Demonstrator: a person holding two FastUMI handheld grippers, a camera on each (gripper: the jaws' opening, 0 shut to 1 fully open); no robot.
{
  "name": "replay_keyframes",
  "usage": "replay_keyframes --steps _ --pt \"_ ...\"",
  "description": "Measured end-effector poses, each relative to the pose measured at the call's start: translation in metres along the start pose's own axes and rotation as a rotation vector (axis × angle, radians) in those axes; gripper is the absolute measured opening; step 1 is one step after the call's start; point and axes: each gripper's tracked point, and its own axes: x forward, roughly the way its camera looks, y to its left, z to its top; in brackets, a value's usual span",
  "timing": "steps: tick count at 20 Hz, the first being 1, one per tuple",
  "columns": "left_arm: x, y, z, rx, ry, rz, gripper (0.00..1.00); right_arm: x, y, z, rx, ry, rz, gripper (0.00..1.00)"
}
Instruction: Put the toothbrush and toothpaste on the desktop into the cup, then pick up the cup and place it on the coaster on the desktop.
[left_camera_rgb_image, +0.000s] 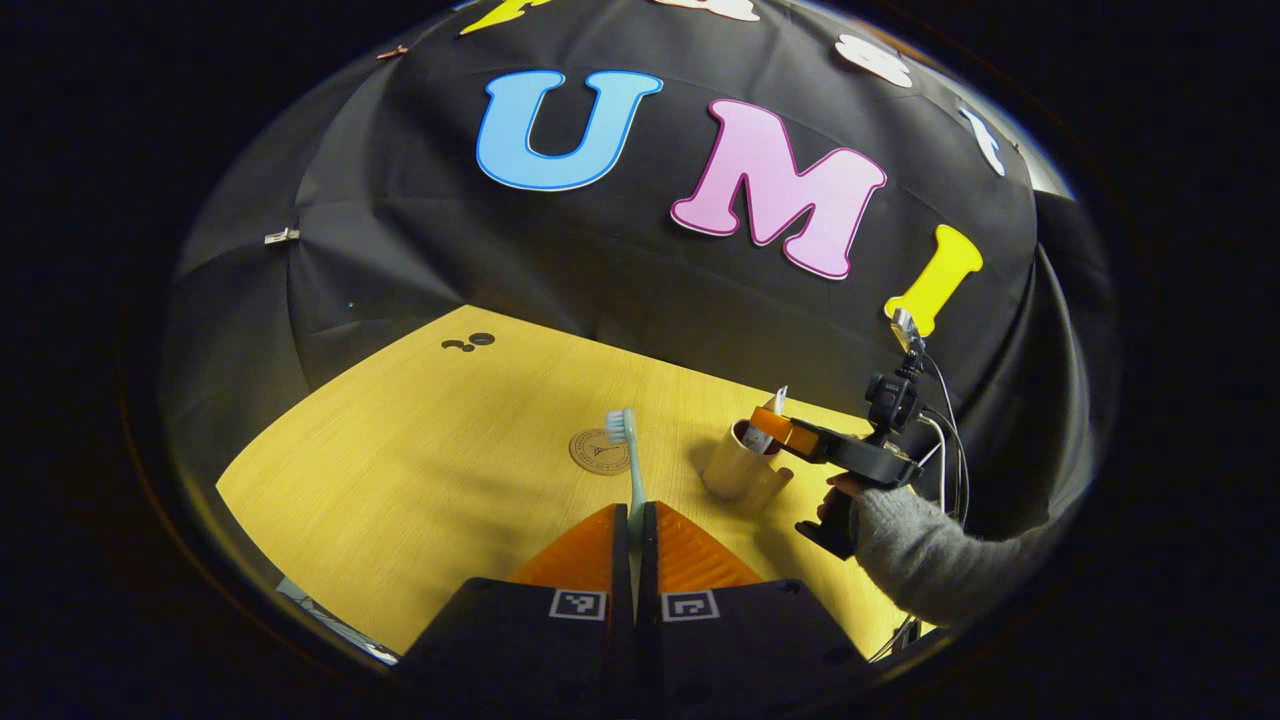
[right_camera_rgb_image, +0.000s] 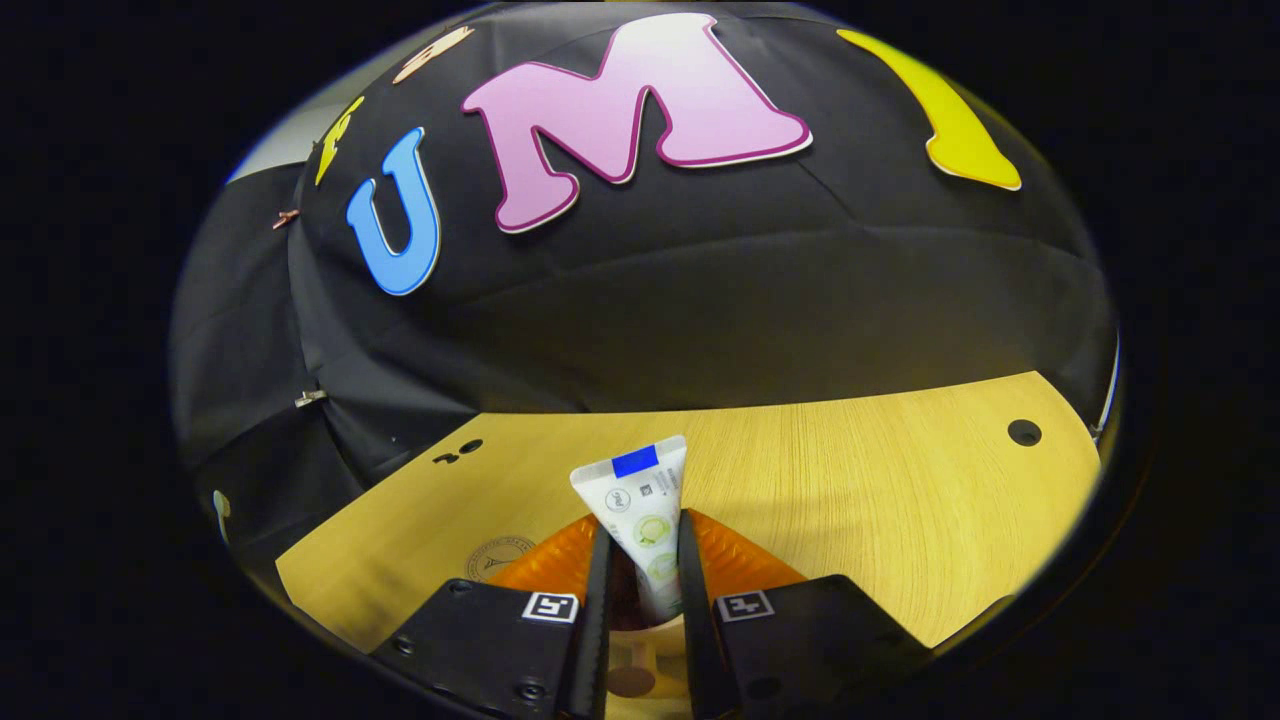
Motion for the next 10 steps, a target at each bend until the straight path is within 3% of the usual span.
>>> replay_keyframes --steps 1,2,3,6,10 --pt "0.002 -0.003 0.004 -0.001 -0.008 -0.011 0.06 -0.002 -0.002 0.001 0.002 0.001 -0.008 0.36" --pt "0.005 -0.006 0.01 -0.002 -0.018 -0.021 0.06 -0.004 -0.004 0.004 0.009 -0.004 -0.013 0.3" --pt "0.008 -0.008 0.017 -0.003 -0.028 -0.032 0.06 -0.006 -0.005 0.007 0.02 -0.01 -0.012 0.36" --pt "0.02 -0.019 0.037 -0.005 -0.064 -0.066 0.06 -0.014 -0.009 0.024 0.044 -0.049 -0.019 0.42" --pt "0.039 -0.039 0.06 -0.001 -0.099 -0.116 0.06 -0.032 -0.007 0.063 0.082 -0.138 -0.017 0.37"
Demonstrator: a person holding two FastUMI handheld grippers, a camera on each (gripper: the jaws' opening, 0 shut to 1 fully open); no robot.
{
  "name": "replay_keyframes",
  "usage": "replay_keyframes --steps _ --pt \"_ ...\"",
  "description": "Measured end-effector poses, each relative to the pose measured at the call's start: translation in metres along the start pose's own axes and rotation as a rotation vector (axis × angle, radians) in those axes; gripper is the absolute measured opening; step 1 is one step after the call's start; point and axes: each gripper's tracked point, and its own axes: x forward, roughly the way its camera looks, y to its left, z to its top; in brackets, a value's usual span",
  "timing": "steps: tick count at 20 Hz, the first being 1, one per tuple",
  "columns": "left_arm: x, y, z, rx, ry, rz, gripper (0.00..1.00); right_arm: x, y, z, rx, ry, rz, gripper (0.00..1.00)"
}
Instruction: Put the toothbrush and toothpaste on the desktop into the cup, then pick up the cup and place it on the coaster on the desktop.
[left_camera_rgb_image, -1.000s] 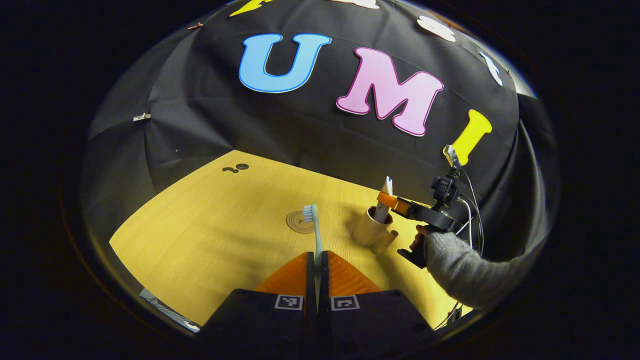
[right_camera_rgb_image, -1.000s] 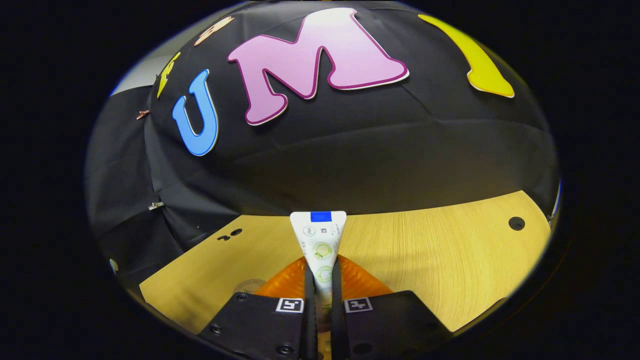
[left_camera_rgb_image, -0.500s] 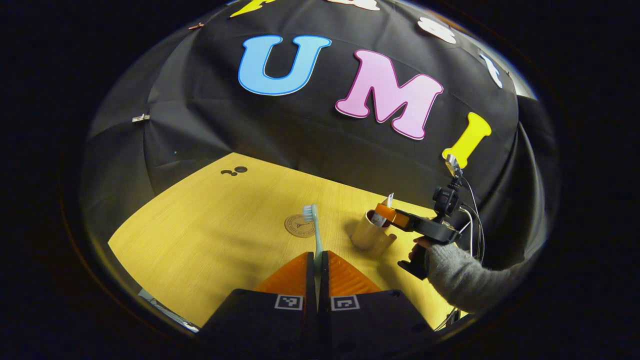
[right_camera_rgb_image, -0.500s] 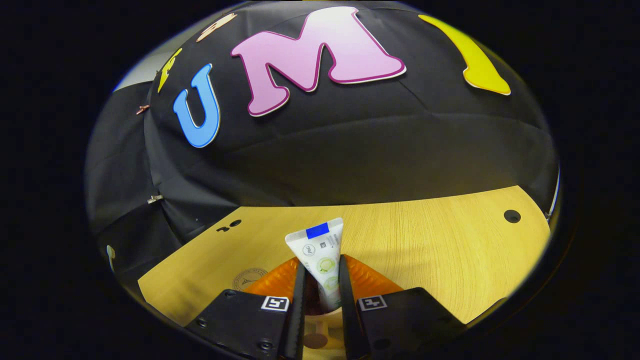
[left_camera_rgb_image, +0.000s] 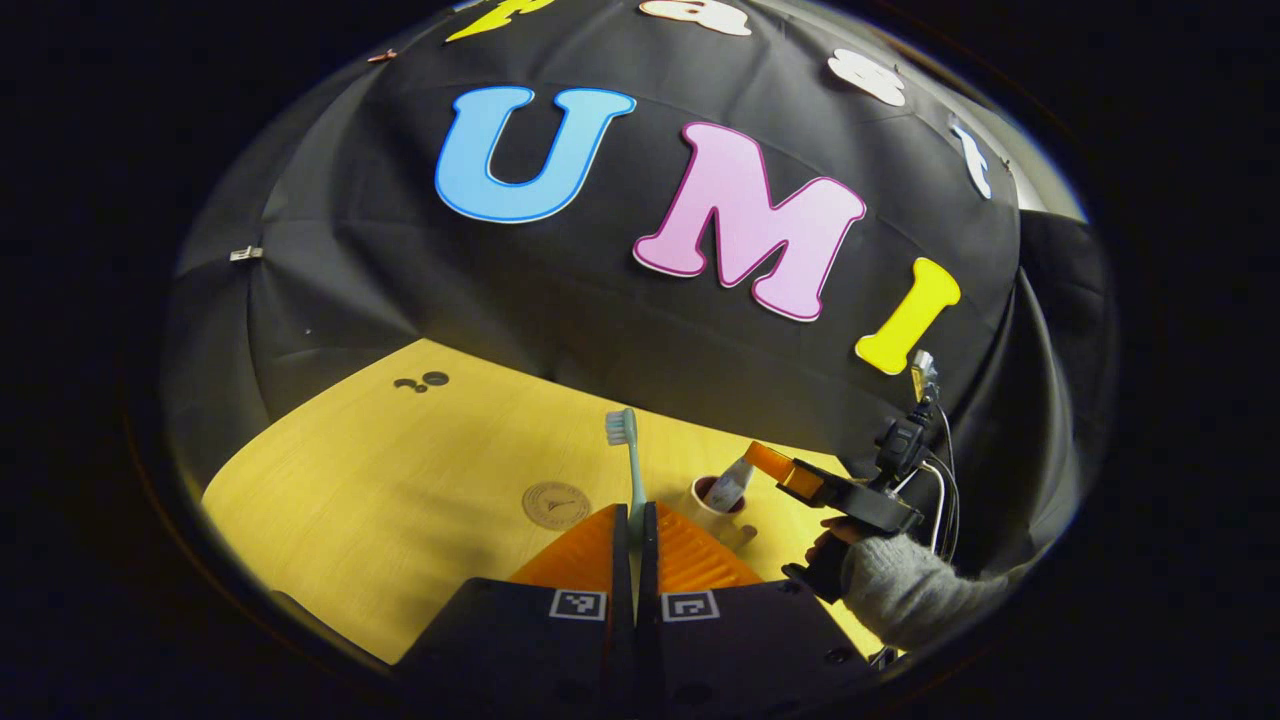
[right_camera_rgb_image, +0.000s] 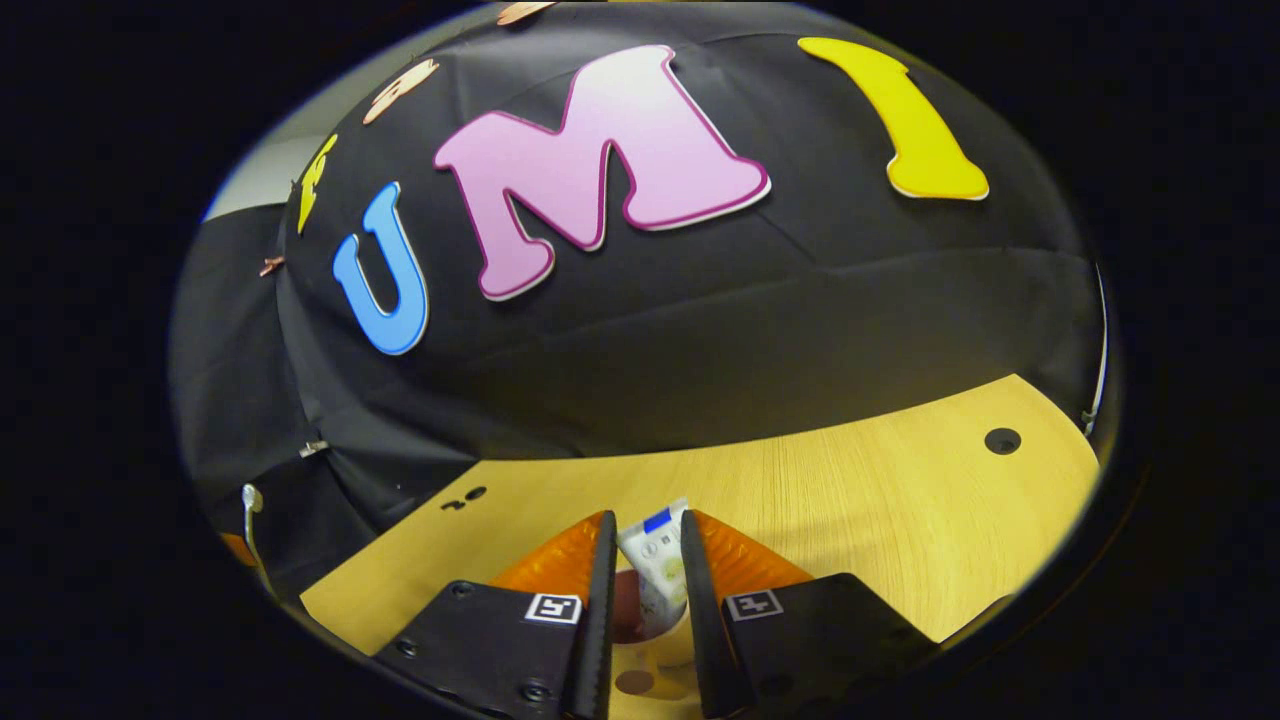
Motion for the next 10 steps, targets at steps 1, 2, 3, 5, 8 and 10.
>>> replay_keyframes --steps 1,2,3,5,8,10 --pt "0.006 -0.005 0.004 -0.002 -0.009 -0.011 0.06 -0.005 0.0 0.011 0.001 -0.022 0.0 0.37" --pt "0.012 -0.011 0.008 -0.004 -0.017 -0.024 0.06 -0.011 -0.001 0.022 0.002 -0.04 -0.002 0.37" --pt "0.018 -0.016 0.011 -0.005 -0.026 -0.037 0.06 -0.019 -0.004 0.031 0.003 -0.055 -0.008 0.37" --pt "0.033 -0.027 0.021 -0.002 -0.053 -0.066 0.06 -0.04 -0.014 0.043 -0.023 -0.071 -0.031 0.37" --pt "0.058 -0.047 0.04 -0.014 -0.11 -0.116 0.06 -0.074 -0.026 0.043 -0.096 -0.051 -0.053 0.37" --pt "0.075 -0.061 0.051 -0.032 -0.15 -0.147 0.06 -0.095 -0.033 0.035 -0.12 -0.022 -0.068 0.37"
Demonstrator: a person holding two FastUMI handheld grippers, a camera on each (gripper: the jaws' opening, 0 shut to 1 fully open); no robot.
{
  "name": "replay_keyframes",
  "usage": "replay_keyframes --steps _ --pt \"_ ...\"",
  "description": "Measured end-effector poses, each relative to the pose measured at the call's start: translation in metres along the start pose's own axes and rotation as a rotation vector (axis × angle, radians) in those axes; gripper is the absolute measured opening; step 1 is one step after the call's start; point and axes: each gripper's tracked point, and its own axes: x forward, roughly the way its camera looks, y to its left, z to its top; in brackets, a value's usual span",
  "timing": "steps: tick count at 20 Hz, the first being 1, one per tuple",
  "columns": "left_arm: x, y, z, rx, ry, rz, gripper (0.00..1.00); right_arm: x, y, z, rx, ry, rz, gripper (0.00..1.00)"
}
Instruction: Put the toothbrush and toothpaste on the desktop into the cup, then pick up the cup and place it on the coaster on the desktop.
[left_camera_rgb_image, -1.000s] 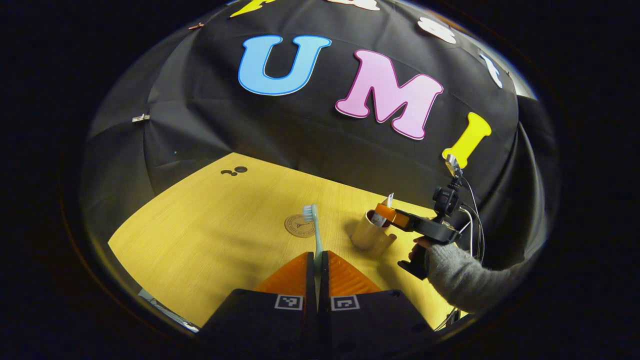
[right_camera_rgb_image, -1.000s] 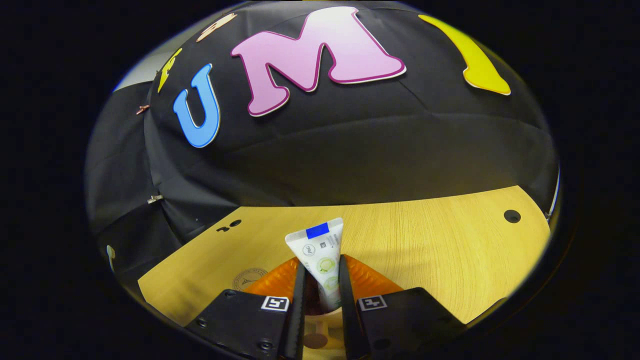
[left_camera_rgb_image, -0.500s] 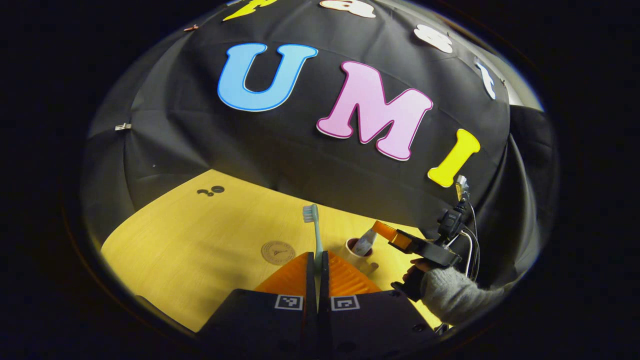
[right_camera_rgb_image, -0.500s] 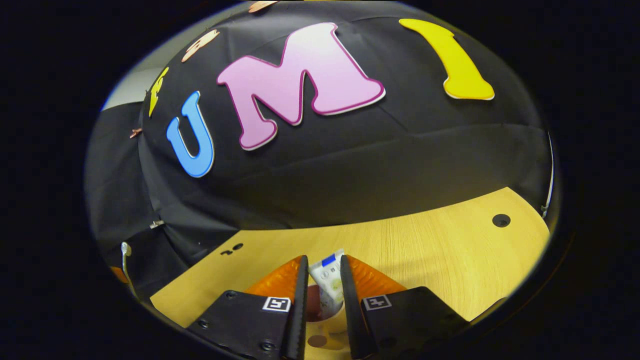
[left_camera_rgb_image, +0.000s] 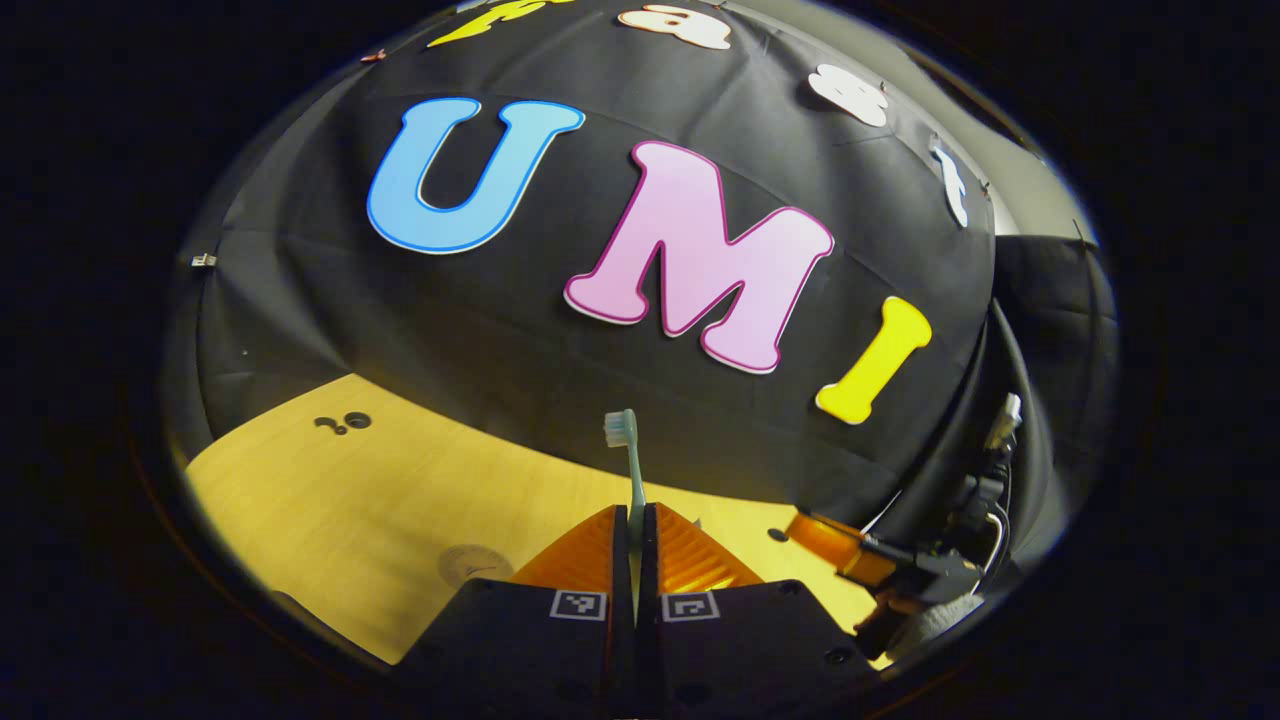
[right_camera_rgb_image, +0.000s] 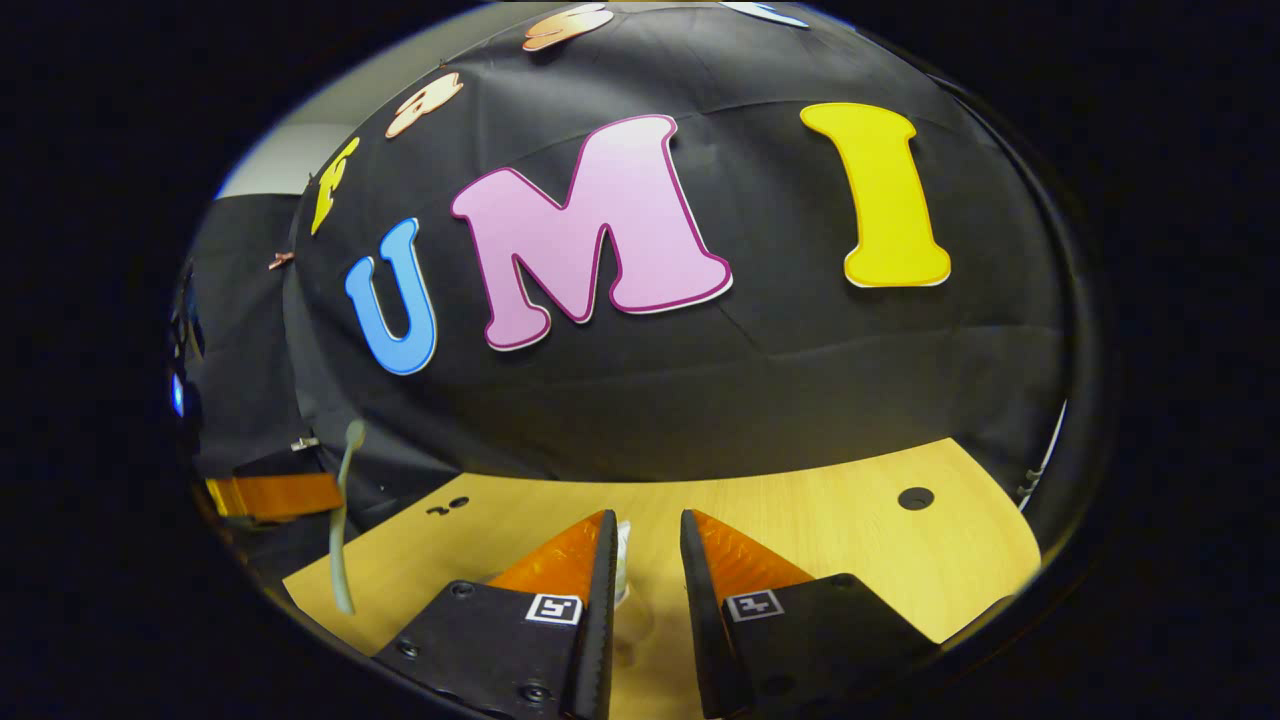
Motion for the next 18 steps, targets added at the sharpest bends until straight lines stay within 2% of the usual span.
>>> replay_keyframes --steps 3,7,13,18 --pt "0.027 -0.016 0.008 -0.018 -0.065 -0.038 0.06 -0.032 -0.007 -0.028 -0.001 0.061 -0.023 0.37" --pt "0.062 -0.025 0.008 -0.021 -0.13 -0.051 0.06 -0.069 -0.004 -0.071 0.048 0.149 -0.035 0.37" --pt "0.109 -0.017 -0.015 0.015 -0.19 -0.024 0.06 -0.103 -0.01 -0.104 0.08 0.216 -0.069 0.37" --pt "0.137 -0.006 -0.05 0.099 -0.198 0.012 0.06 -0.122 -0.03 -0.117 0.073 0.238 -0.12 0.37"
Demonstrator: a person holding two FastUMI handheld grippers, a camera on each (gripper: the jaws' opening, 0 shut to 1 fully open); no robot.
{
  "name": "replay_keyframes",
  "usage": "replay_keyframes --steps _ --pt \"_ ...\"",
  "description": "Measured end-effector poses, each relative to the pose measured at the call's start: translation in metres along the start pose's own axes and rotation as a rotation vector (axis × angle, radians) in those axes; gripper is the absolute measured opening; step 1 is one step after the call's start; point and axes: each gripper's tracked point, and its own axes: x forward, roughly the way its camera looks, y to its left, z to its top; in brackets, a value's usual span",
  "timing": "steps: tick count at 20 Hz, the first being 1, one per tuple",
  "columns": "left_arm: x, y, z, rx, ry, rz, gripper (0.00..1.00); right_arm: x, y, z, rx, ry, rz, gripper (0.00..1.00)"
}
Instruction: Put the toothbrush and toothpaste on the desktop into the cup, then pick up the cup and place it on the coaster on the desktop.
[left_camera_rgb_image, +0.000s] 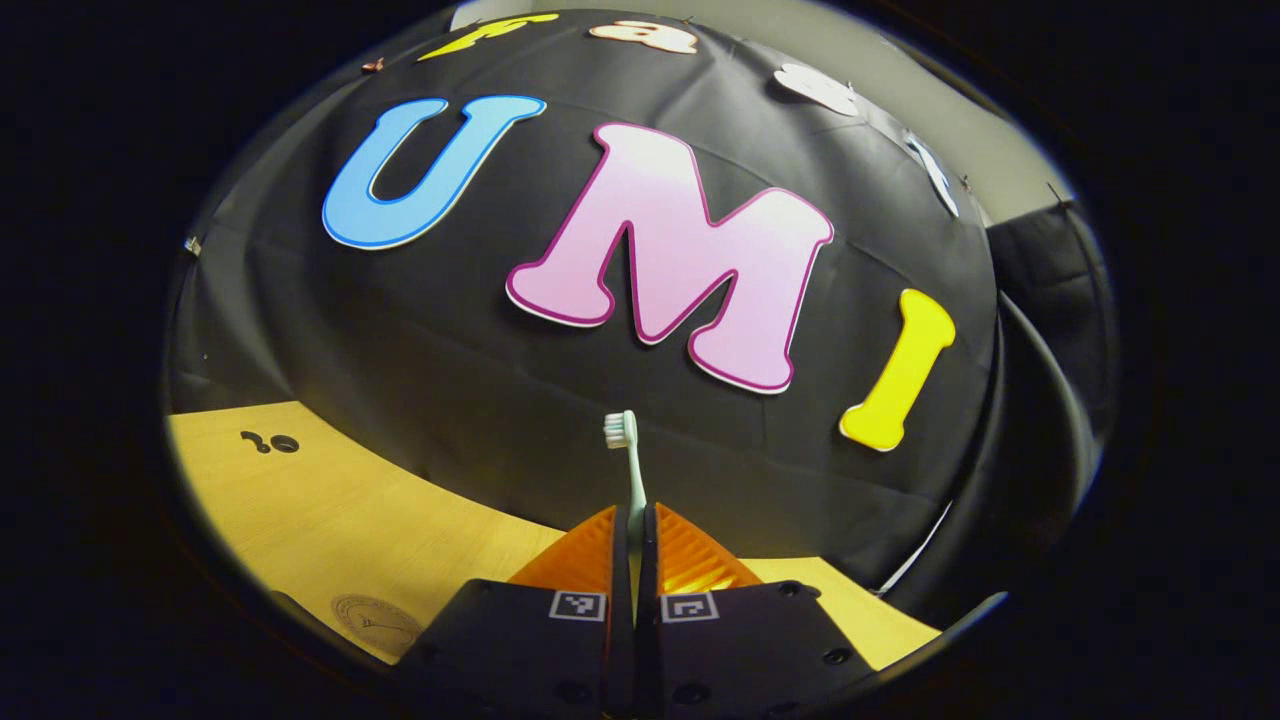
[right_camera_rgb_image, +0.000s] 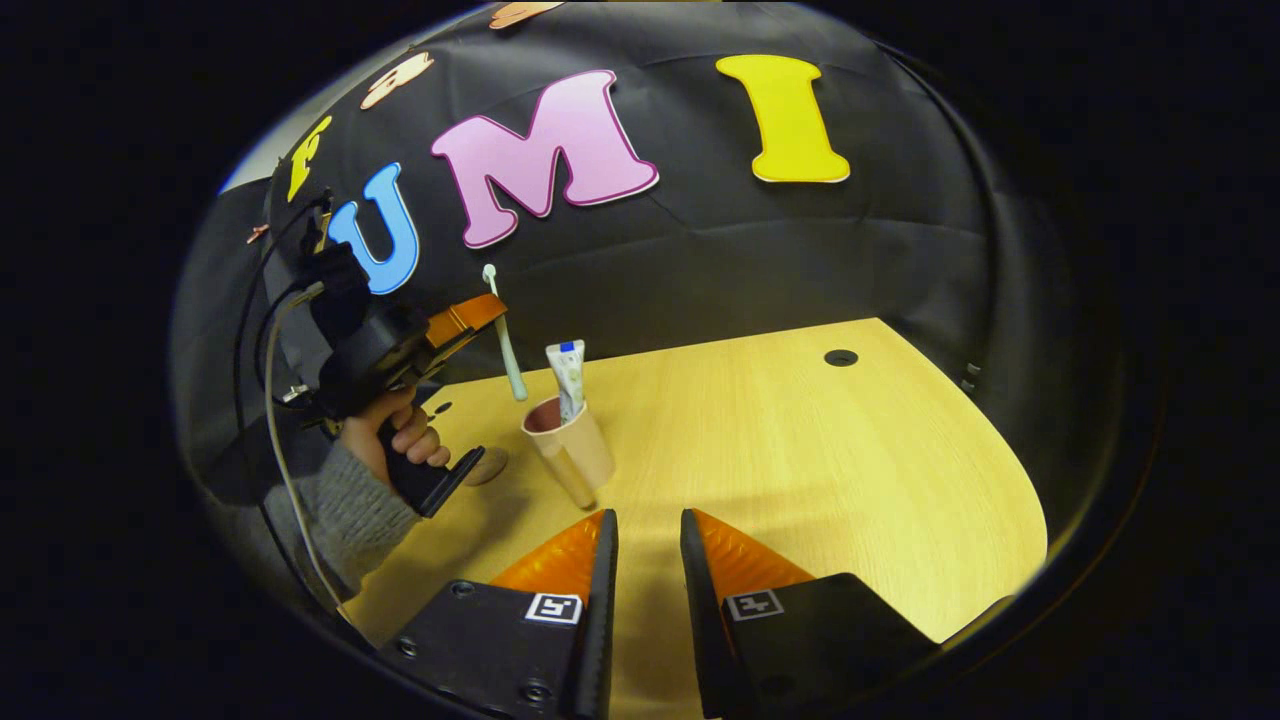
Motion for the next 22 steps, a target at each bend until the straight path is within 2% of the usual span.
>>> replay_keyframes --steps 5,11,12,13,16,17,18,19,20,21,22 --pt "0.004 0.004 -0.049 0.117 0.053 0.014 0.06 -0.004 -0.011 -0.009 0.024 0.004 -0.031 0.37" --pt "-0.001 0.008 -0.08 0.176 0.086 0.025 0.07 -0.006 -0.01 -0.02 0.03 0.03 -0.038 0.37" --pt "-0.001 0.008 -0.082 0.179 0.092 0.026 0.08 -0.006 -0.012 -0.02 0.03 0.03 -0.043 0.27" --pt "-0.002 0.009 -0.086 0.185 0.1 0.026 0.11 -0.006 -0.013 -0.02 0.03 0.028 -0.048 0.37" --pt "-0.005 0.006 -0.092 0.212 0.109 0.006 0.16 -0.008 -0.016 -0.017 0.042 0.021 -0.055 0.38" --pt "-0.008 0.005 -0.093 0.223 0.114 0.003 0.12 -0.008 -0.016 -0.016 0.045 0.021 -0.055 0.4" --pt "-0.009 0.005 -0.095 0.23 0.12 -0.008 0.24 -0.008 -0.016 -0.016 0.048 0.021 -0.056 0.4" --pt "-0.011 0.003 -0.096 0.233 0.127 -0.024 0.3 -0.008 -0.014 -0.015 0.049 0.023 -0.052 0.42" --pt "-0.014 0.002 -0.098 0.236 0.138 -0.035 0.32 -0.007 -0.013 -0.013 0.047 0.027 -0.049 0.34" --pt "-0.021 0.003 -0.101 0.247 0.161 -0.05 0.34 -0.003 -0.01 -0.01 0.037 0.031 -0.044 0.45" --pt "-0.026 0.004 -0.103 0.254 0.175 -0.055 0.36 -0.002 -0.009 -0.008 0.033 0.039 -0.037 0.45"
